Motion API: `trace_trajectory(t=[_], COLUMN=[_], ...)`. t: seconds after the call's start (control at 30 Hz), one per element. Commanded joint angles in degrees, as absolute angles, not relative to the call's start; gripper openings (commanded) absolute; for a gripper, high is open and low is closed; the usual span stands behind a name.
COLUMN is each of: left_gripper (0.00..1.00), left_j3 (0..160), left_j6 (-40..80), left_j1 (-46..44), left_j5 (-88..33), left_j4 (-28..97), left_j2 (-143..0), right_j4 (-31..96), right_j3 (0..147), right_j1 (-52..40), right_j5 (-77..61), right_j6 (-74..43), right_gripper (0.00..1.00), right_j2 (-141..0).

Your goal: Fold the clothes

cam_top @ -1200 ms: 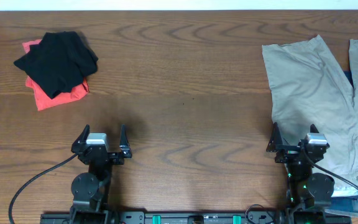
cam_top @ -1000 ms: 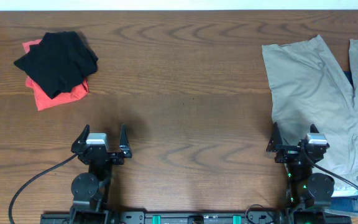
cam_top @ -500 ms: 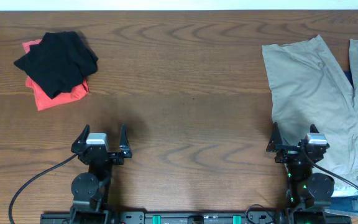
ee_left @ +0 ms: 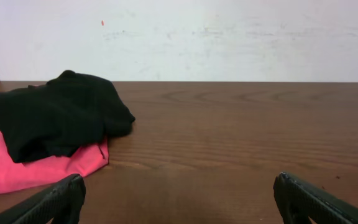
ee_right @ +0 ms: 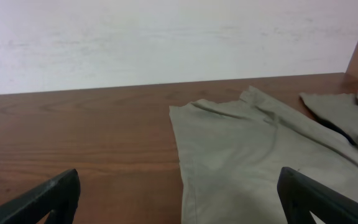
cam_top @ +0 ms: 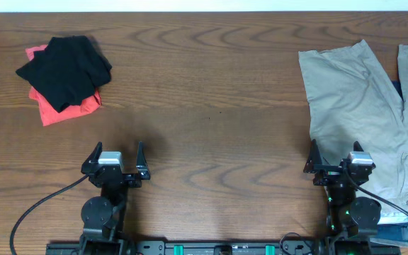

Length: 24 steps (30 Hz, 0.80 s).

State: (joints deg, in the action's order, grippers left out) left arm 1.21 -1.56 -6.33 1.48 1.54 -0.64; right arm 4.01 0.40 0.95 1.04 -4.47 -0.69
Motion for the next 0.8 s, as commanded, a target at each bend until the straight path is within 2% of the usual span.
trace_trajectory(t=[0.0, 0.63, 0.77], left_gripper=[0.98, 0.98, 0.98], left_j3=[0.23, 0.23, 0.23], left_j6=[-2.35, -2.35, -2.33], left_j1=[-6.46, -6.46, -6.46], left_j5=[2.00, 1.98, 1.98], left_j4=[3.99, 3.99, 3.99], left_j2=[-0.21, -0.23, -0.23], right_j4=[4.25, 4.14, 3.66], right_j3=[0.32, 0.32, 0.32], right_j1=[-0.12, -0.12, -0.12], right_j5=[0.84, -1.02, -3.14], right_j6=[-3.75, -3.81, -8.80], right_gripper=[0.99, 0.99, 0.99], right_j2=[-0.43, -0.45, -0.43])
